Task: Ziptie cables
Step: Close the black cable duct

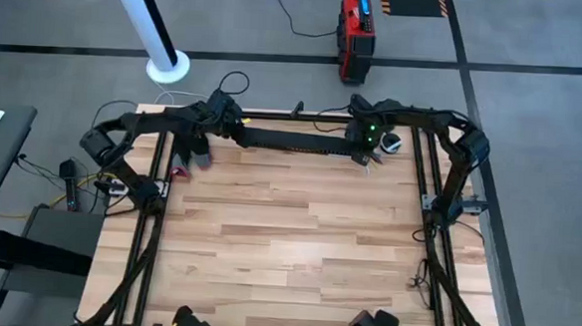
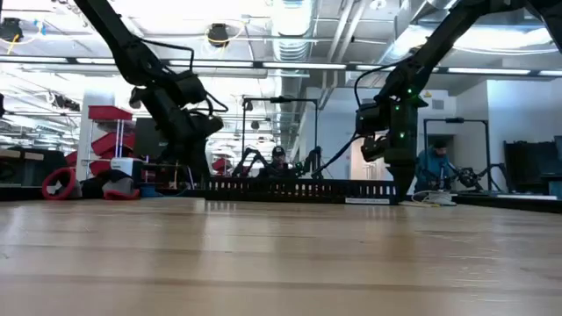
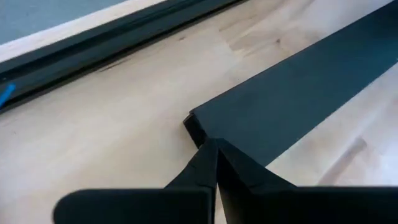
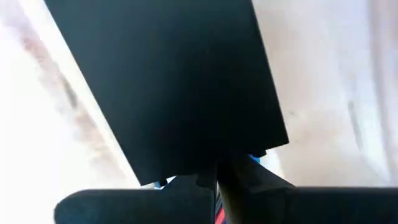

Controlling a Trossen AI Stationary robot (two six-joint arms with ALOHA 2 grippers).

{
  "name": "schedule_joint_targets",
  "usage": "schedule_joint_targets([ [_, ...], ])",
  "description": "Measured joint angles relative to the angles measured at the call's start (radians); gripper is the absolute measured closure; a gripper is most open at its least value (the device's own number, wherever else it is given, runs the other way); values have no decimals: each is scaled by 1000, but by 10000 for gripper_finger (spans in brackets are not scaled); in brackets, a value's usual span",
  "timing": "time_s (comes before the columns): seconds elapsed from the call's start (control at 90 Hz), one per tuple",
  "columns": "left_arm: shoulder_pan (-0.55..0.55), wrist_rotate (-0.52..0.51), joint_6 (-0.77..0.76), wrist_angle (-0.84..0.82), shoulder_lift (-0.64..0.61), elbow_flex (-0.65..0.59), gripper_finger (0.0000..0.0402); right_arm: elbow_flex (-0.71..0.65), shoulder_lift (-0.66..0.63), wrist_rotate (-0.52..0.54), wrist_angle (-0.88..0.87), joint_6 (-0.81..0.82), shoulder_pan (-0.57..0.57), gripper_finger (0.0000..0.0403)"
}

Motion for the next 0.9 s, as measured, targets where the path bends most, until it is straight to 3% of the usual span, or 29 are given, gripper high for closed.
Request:
schedule_joint_targets([
  [0.244, 2, 12, 16, 2, -38, 1, 401, 1, -1, 7, 1, 8, 35, 398],
  [0.644, -1, 12, 56, 8, -39, 2, 401, 53, -1, 16, -89, 10, 89, 314],
  [0.9, 0, 13, 84, 84, -39, 4, 401, 101, -2, 25, -199, 9, 82, 307],
])
